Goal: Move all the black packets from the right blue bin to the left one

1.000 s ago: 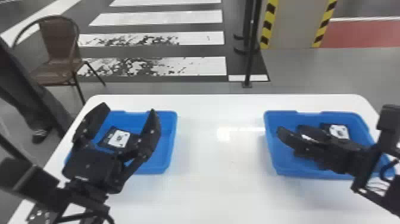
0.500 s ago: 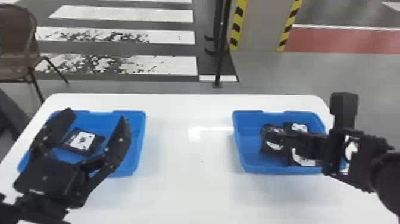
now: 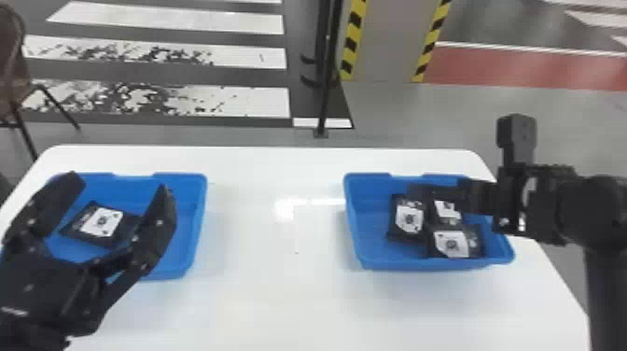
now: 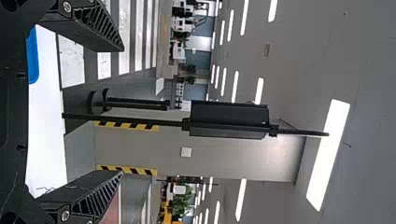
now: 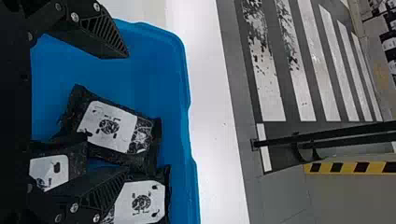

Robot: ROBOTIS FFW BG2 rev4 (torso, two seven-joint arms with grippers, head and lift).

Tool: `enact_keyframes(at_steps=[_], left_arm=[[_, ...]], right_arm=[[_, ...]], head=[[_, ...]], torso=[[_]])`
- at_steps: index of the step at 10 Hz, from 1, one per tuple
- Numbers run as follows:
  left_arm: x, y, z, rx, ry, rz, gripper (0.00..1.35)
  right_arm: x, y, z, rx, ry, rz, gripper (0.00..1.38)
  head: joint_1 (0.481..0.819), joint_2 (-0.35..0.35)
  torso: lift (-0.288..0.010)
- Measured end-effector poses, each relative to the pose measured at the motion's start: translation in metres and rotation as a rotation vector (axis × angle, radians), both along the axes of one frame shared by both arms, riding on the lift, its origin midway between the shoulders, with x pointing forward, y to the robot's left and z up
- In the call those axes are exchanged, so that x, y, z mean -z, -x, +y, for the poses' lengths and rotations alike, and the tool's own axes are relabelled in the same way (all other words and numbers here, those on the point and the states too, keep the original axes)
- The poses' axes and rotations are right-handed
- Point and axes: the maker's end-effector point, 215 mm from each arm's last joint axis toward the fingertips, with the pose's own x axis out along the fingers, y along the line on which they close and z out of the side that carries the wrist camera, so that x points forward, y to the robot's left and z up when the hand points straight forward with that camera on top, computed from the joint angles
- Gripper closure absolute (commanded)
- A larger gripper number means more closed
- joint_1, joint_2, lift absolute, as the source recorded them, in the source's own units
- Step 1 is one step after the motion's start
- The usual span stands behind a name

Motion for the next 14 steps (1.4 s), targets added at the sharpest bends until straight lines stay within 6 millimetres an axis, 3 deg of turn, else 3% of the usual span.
enact_keyframes(at_steps=[2,3,7,14], left_arm=[[0.0,0.0,0.0,0.001,0.001,-0.001,0.1],[0.0,0.0,0.0,0.0,0.002,-0.001,0.1],[0.001,0.001,0.002,-0.006,0.002,0.0,0.1],[0.002,0.001,0.004,-0.009,0.011,-0.002,0.1]], right_arm=[[0.01,-0.028,-0.006,0.02,-0.049,0.031,0.18],[0.017,-0.033,-0.005,0.023,-0.061,0.047,0.18],[0.054,-0.035,0.01,0.01,-0.088,0.138,0.18],[0.084,-0.033,0.024,-0.009,-0.096,0.203,0.18]], head=[[0.695,-0.137],[0.695,-0.135],[0.695,-0.115],[0.695,-0.098]], torso=[[-0.14],[-0.14],[-0.14],[-0.14]])
